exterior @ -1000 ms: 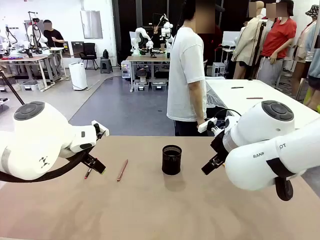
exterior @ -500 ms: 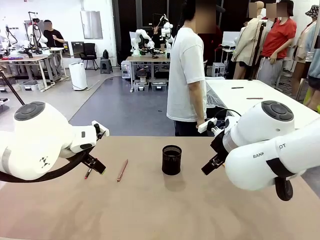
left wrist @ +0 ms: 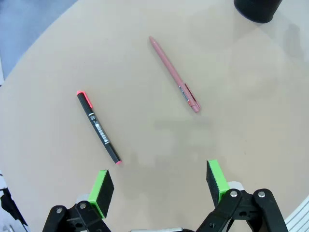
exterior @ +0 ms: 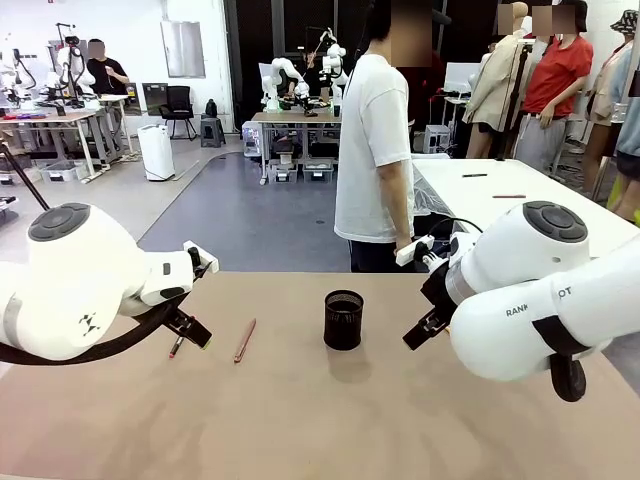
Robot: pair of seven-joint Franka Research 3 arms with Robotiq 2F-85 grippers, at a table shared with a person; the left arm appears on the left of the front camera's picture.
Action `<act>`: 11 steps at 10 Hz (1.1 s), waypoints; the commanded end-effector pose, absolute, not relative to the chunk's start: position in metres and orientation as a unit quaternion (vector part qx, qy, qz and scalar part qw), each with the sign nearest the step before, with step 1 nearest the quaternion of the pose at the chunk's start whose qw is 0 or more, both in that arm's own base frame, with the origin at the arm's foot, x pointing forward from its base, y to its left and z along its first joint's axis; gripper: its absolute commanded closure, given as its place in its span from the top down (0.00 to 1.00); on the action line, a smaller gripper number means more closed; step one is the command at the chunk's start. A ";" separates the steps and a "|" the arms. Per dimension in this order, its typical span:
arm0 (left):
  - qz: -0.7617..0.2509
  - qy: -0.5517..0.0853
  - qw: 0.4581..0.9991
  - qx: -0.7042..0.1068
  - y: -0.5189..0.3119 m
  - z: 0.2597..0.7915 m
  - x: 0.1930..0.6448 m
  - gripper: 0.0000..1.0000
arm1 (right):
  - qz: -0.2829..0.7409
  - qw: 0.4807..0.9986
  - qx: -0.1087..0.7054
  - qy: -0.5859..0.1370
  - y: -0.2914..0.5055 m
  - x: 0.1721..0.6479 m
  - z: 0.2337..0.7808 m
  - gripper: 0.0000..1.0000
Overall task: Place the pens into the pen holder.
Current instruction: Pick up a writing instrument from the table and place it into the Pen holder.
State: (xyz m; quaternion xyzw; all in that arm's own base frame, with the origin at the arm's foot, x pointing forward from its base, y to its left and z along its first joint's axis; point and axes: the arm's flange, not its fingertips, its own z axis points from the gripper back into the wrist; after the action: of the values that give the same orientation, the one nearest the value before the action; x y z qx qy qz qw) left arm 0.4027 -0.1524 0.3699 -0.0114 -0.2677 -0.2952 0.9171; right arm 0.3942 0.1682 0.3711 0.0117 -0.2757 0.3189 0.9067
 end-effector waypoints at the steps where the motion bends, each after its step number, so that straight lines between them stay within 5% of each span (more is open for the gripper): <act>1: -0.295 -0.268 0.917 -0.012 -0.152 0.370 0.403 1.00 | 0.319 0.907 0.012 -0.276 0.168 0.394 0.371 1.00; 8: -0.295 -0.268 0.917 -0.011 -0.152 0.370 0.403 1.00 | 0.319 0.907 0.012 -0.276 0.168 0.394 0.371 1.00; 11: -0.331 -0.193 0.920 -0.079 -0.153 0.388 0.400 1.00 | 0.339 0.907 -0.055 -0.244 0.166 0.387 0.386 1.00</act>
State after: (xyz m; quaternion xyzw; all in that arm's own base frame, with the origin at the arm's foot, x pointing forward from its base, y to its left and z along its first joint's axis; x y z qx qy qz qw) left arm 0.3921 -0.1701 0.3727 -0.0474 -0.2186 -0.3161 0.9220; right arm 0.3934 0.1561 0.3766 -0.0230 -0.2560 0.3401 0.9046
